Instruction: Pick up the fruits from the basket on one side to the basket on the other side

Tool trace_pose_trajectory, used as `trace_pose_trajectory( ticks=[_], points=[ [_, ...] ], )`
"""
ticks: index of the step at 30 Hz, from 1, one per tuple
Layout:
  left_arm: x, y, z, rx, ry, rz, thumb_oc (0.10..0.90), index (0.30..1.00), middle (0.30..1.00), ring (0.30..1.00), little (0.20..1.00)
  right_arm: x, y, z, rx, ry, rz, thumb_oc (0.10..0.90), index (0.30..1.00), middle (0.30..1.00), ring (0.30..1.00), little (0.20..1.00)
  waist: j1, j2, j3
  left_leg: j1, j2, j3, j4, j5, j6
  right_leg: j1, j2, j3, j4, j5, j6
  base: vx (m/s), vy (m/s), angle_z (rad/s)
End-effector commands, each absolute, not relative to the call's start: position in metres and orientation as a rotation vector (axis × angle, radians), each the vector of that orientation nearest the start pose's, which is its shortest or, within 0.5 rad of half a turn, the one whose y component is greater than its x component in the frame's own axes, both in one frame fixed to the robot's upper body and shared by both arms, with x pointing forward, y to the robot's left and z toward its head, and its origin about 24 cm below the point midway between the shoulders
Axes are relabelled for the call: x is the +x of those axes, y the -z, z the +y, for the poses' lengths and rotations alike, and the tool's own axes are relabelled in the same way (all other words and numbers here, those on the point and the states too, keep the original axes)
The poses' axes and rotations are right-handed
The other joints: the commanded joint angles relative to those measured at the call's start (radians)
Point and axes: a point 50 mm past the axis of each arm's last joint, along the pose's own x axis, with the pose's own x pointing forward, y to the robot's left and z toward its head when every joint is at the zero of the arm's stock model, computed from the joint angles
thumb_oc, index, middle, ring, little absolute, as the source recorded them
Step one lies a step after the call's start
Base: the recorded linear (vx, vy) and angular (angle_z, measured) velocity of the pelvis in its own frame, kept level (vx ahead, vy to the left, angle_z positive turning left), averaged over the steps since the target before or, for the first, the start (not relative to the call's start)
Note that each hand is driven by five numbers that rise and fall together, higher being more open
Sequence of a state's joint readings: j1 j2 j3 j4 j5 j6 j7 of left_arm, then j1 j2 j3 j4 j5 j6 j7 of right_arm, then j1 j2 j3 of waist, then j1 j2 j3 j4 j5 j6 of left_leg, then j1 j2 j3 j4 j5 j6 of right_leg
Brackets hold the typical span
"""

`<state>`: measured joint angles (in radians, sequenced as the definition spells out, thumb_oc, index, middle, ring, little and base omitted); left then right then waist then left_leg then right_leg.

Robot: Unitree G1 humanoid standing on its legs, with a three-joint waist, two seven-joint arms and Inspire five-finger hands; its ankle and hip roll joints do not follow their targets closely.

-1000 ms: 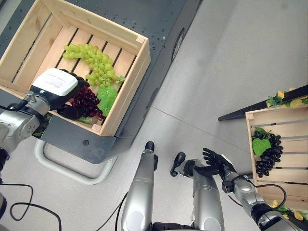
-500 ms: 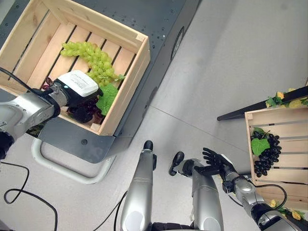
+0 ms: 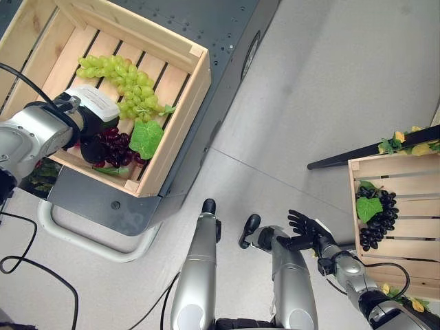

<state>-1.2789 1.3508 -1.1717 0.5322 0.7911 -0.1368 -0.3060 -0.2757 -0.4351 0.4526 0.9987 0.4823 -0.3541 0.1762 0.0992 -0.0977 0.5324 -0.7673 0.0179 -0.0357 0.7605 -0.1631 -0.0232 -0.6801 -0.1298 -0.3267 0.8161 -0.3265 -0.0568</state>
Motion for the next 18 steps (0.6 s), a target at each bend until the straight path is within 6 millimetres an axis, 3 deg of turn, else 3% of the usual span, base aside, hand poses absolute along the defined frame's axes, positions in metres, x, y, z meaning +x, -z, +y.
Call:
trace_pose_trajectory(
  ticks=[1, 5, 8, 18],
  points=[
    [0.319, -0.325, 0.346, 2.453, -0.122, 0.433, 0.800, 0.900, 0.900, 0.900, 0.900, 0.236, 0.063, -0.253, -0.163, -0.152, 0.435, 0.800, 0.900, 0.900, 0.900, 0.900, 0.018, 0.011, -0.012, 0.039, -0.026, 0.076, -0.078, -0.007, 0.054, 0.061, 0.007, -0.012, -0.054, 0.089, 0.040, -0.01, -0.006, 0.11],
    [0.322, -0.319, 0.337, 2.418, -0.051, 0.340, 0.800, 0.900, 0.900, 0.900, 0.900, 0.237, 0.063, -0.251, -0.153, -0.154, 0.431, 0.800, 0.900, 0.900, 0.900, 0.900, 0.021, 0.004, -0.012, 0.038, -0.026, 0.072, -0.081, -0.007, 0.054, 0.061, 0.008, -0.015, -0.056, 0.092, 0.042, 0.00, -0.001, 0.04],
    [0.326, -0.303, 0.321, 2.275, 0.083, 0.145, 0.800, 0.900, 0.900, 0.900, 0.900, 0.235, 0.065, -0.248, -0.144, -0.147, 0.430, 0.800, 0.900, 0.900, 0.900, 0.900, 0.027, -0.001, -0.012, 0.044, -0.030, 0.066, -0.095, -0.005, 0.056, 0.062, 0.010, -0.016, -0.060, 0.094, 0.045, 0.00, 0.000, 0.00],
    [0.329, -0.257, 0.324, 1.959, 0.169, -0.013, 0.800, 0.900, 0.900, 0.900, 0.900, 0.234, 0.066, -0.247, -0.158, -0.147, 0.433, 0.800, 0.900, 0.900, 0.900, 0.900, 0.022, -0.005, -0.012, 0.050, -0.033, 0.066, -0.110, 0.002, 0.054, 0.065, 0.021, -0.006, -0.073, 0.092, 0.040, 0.00, 0.000, 0.00]
  ],
)
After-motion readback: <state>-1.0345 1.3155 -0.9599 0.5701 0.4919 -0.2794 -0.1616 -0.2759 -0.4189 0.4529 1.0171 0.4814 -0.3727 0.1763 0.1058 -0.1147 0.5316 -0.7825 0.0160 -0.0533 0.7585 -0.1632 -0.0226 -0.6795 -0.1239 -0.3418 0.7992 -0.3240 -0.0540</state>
